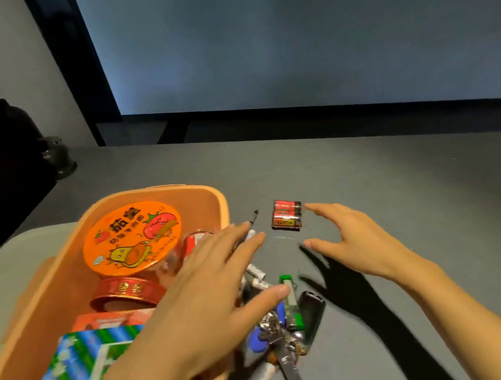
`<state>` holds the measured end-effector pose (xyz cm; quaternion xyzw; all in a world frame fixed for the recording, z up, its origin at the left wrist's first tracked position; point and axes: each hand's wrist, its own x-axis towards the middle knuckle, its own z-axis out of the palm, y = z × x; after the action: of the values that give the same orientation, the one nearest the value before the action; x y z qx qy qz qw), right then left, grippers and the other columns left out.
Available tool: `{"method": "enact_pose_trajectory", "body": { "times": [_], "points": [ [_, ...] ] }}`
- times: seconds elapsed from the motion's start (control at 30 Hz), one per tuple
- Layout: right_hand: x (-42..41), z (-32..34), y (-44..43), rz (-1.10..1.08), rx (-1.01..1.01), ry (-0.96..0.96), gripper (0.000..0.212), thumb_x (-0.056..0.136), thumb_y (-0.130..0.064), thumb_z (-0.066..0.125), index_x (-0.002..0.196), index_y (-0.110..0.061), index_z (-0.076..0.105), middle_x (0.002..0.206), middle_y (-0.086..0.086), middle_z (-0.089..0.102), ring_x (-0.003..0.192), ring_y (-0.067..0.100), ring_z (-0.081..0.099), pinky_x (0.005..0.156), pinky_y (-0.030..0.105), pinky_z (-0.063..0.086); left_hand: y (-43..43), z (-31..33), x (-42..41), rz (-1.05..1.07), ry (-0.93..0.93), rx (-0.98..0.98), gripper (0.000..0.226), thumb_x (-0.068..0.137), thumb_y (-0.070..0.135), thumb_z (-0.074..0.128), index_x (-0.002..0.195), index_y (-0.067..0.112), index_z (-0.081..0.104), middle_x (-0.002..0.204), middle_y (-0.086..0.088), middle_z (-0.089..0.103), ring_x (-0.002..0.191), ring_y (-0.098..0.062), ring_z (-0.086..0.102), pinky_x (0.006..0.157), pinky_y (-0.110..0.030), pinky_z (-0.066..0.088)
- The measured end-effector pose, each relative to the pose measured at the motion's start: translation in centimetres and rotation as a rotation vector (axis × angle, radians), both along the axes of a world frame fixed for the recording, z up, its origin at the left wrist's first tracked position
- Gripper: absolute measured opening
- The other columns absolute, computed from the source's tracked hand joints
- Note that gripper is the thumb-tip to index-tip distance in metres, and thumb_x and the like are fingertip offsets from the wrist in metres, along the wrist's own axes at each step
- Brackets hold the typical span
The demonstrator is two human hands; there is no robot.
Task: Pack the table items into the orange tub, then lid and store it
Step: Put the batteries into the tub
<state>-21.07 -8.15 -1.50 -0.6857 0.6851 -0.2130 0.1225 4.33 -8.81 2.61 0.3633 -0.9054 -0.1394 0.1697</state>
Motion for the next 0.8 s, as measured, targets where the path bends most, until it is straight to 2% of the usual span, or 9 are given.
{"method": "enact_pose_trajectory", "body": {
  "times": [0.13, 0.17, 0.23, 0.33, 0.43, 0.53, 0.6, 0.7, 0.8],
  "points": [
    [-3.0, -2.2, -2.9, 0.047, 0.073, -0.015, 0.069, 0.083, -0.045, 0.061, 0.142, -0.024, 0.031, 0.14, 0.004, 0.043, 0.126, 0.018, 0.041, 0.094, 0.02, 0.028, 1.5, -2.2, -4.8, 0.042, -0.027, 0.025, 0.082, 0.071, 0.08, 0.017, 0.142, 0.04, 0.01, 0.152, 0.018, 0.006, 0.135, 0.001, -0.002, 0.098, -0.003, -0.016],
    [-3.3, -2.7, -4.0, 0.066, 0.09, -0.026, 0.07, 0.083, -0.043, 0.062, 0.141, -0.022, 0.031, 0.14, 0.005, 0.042, 0.126, 0.019, 0.041, 0.094, 0.02, 0.028, 1.7, -2.9, -5.7, 0.044, -0.043, 0.04, 0.081, 0.073, 0.079, 0.02, 0.143, 0.039, 0.008, 0.153, 0.016, 0.004, 0.136, 0.0, -0.003, 0.1, -0.005, -0.016],
    [-3.6, -3.6, -6.2, 0.089, 0.145, -0.06, 0.074, 0.082, -0.04, 0.065, 0.142, -0.018, 0.029, 0.142, 0.009, 0.04, 0.127, 0.022, 0.039, 0.098, 0.023, 0.029, 1.8, -4.3, -6.9, 0.066, -0.089, 0.096, 0.079, 0.078, 0.074, 0.028, 0.144, 0.036, 0.005, 0.154, 0.014, 0.001, 0.138, -0.003, -0.001, 0.11, -0.015, -0.006],
    [-3.7, -5.1, -9.3, 0.069, 0.221, -0.073, 0.085, 0.079, -0.041, 0.068, 0.144, -0.013, 0.022, 0.145, 0.015, 0.033, 0.131, 0.029, 0.035, 0.108, 0.039, 0.031, 1.5, -5.1, -7.0, 0.134, -0.172, 0.129, 0.078, 0.081, 0.07, 0.031, 0.144, 0.034, 0.001, 0.155, 0.011, 0.0, 0.14, -0.006, 0.0, 0.115, -0.027, 0.004],
    [-3.3, -6.5, -11.6, 0.049, 0.264, -0.093, 0.091, 0.075, -0.043, 0.071, 0.144, -0.014, 0.021, 0.143, 0.015, 0.035, 0.128, 0.031, 0.038, 0.105, 0.048, 0.035, 1.7, -4.2, -6.6, 0.143, -0.183, 0.05, 0.077, 0.081, 0.072, 0.022, 0.144, 0.034, 0.001, 0.154, 0.013, 0.0, 0.139, -0.003, -0.003, 0.111, -0.018, -0.01],
    [-3.0, -7.6, -12.5, 0.012, 0.191, -0.026, 0.078, 0.071, -0.042, 0.074, 0.135, -0.017, 0.039, 0.126, 0.014, 0.052, 0.114, 0.031, 0.047, 0.095, 0.039, 0.04, 2.0, -2.2, -5.7, 0.147, -0.167, -0.014, 0.073, 0.08, 0.073, 0.016, 0.143, 0.037, 0.01, 0.154, 0.014, 0.007, 0.138, 0.0, 0.0, 0.101, -0.01, -0.018],
    [-2.7, -7.2, -12.3, 0.005, 0.116, -0.086, 0.068, 0.067, -0.037, 0.078, 0.126, -0.015, 0.051, 0.115, 0.014, 0.06, 0.104, 0.029, 0.053, 0.081, 0.029, 0.04, 2.0, -0.9, -4.3, 0.18, -0.156, -0.041, 0.07, 0.081, 0.071, 0.014, 0.142, 0.037, 0.018, 0.152, 0.016, 0.014, 0.138, 0.001, 0.007, 0.105, -0.015, -0.012],
    [-1.9, -4.7, -11.8, 0.015, -0.011, -0.218, 0.06, 0.065, -0.035, 0.08, 0.117, -0.015, 0.059, 0.106, 0.01, 0.064, 0.09, 0.023, 0.056, 0.073, 0.026, 0.038, 1.4, 0.3, -1.3, 0.246, -0.13, -0.102, 0.063, 0.084, 0.065, 0.021, 0.134, 0.032, 0.04, 0.142, 0.012, 0.04, 0.13, -0.005, 0.036, 0.111, -0.031, 0.014],
    [0.2, -0.1, -11.0, 0.058, -0.182, -0.272, 0.066, 0.065, -0.042, 0.078, 0.122, -0.019, 0.054, 0.109, 0.002, 0.059, 0.089, 0.012, 0.05, 0.074, 0.023, 0.036, 0.3, 0.6, 2.5, 0.345, -0.104, -0.045, 0.068, 0.079, 0.069, 0.02, 0.133, 0.033, 0.041, 0.138, 0.016, 0.041, 0.125, 0.001, 0.035, 0.107, -0.023, 0.025]
  ]
}}
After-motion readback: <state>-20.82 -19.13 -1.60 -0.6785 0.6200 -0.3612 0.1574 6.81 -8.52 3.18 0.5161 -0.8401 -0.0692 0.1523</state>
